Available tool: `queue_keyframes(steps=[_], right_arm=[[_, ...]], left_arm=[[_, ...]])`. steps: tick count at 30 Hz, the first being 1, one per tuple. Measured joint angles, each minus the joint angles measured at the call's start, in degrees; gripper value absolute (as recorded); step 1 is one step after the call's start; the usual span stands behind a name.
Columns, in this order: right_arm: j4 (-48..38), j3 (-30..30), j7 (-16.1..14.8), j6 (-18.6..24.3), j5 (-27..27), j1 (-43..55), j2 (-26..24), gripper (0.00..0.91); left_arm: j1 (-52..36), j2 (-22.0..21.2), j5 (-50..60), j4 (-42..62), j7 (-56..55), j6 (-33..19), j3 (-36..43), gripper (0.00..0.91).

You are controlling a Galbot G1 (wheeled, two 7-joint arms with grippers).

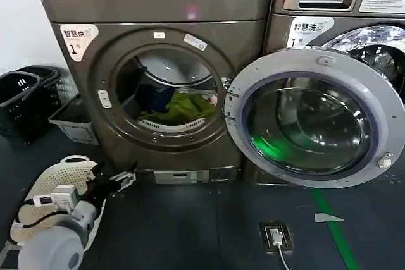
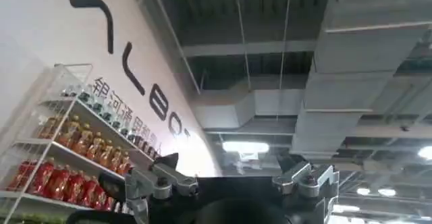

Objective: Grasp the clothes from the dryer.

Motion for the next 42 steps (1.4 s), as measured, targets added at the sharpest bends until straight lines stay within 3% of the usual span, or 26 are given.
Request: queue_keyframes(steps=[42], right_arm=[[0.28,-0.37,-0.19,1.1,0.06,0.07,0.34,0.907]], left_arm=[[-1.96,0.67,0.42,0.91,1.45,0.0,1.58,0.907]])
